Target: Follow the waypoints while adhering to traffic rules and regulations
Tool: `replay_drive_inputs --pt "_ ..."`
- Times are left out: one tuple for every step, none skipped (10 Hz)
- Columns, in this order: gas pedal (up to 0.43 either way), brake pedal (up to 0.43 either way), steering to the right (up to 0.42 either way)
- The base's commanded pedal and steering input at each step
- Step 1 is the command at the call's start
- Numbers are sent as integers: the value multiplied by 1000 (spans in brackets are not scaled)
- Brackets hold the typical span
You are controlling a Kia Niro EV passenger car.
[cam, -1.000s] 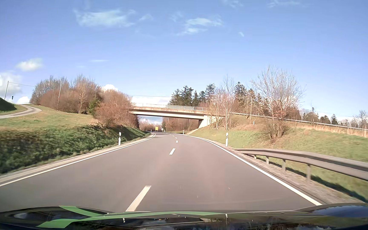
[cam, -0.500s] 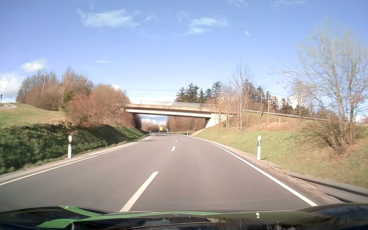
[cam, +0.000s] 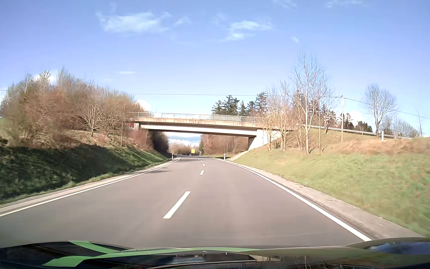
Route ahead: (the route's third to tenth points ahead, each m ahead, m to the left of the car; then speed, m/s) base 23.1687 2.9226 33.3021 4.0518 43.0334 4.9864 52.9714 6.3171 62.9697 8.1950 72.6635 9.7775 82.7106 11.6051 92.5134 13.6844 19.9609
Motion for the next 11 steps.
replay_drive_inputs --pt "197 0 -16" --pt "197 0 -16" --pt "197 0 -17" --pt "197 0 -18" --pt "197 0 -18" --pt "197 0 -18" --pt "197 0 -19" --pt "197 0 -19" --pt "197 0 -19" --pt "197 0 -20" --pt "197 0 -20"
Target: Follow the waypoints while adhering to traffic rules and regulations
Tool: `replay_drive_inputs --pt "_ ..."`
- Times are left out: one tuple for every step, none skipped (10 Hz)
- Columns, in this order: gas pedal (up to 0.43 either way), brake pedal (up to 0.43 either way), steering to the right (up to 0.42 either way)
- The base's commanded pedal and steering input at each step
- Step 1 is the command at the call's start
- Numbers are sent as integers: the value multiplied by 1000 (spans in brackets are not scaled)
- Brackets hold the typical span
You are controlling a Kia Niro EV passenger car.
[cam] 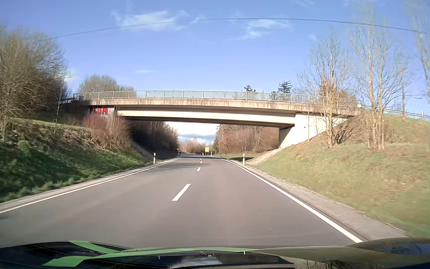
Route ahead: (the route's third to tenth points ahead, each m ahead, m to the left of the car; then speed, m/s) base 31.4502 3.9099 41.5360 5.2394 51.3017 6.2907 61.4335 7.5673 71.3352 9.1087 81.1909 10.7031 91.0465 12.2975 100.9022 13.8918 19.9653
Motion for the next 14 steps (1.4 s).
replay_drive_inputs --pt "197 0 -20" --pt "197 0 -20" --pt "197 0 -19" --pt "197 0 -20" --pt "197 0 -20" --pt "197 0 -19" --pt "197 0 -19" --pt "197 0 -20" --pt "197 0 -20" --pt "197 0 -20" --pt "197 0 -19" --pt "197 0 -20" --pt "197 0 -20" --pt "197 0 -18"
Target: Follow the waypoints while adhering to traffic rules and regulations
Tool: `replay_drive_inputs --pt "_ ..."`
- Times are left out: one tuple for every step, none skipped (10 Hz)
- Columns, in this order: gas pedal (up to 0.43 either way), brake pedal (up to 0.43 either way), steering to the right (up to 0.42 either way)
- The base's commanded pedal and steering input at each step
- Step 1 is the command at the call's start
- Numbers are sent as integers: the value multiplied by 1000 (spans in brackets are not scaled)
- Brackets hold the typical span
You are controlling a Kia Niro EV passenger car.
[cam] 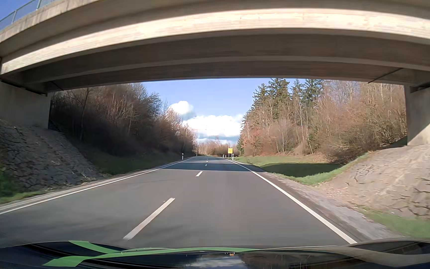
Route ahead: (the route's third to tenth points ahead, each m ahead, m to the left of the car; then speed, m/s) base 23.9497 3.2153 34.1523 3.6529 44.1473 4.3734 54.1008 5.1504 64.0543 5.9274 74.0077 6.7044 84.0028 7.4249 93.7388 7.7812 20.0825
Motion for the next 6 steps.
replay_drive_inputs --pt "197 0 -16" --pt "197 0 -13" --pt "197 0 -13" --pt "197 0 -12" --pt "197 0 -12" --pt "197 0 -12"
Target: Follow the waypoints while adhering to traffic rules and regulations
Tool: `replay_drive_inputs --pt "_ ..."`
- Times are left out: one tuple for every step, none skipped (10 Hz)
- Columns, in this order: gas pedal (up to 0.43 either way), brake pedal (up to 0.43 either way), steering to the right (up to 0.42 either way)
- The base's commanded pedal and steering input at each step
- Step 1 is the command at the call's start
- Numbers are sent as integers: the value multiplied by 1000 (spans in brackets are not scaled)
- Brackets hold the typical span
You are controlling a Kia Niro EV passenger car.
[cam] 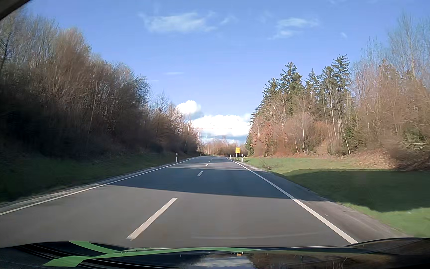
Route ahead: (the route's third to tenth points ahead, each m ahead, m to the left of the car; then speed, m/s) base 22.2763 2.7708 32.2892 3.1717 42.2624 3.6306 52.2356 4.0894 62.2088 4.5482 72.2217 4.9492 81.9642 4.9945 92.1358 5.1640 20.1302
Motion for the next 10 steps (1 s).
replay_drive_inputs --pt "197 0 -12" --pt "197 0 -12" --pt "197 0 -12" --pt "197 0 -12" --pt "197 0 -12" --pt "197 0 -12" --pt "197 0 -12" --pt "197 0 -11" --pt "197 0 -11" --pt "197 0 -11"
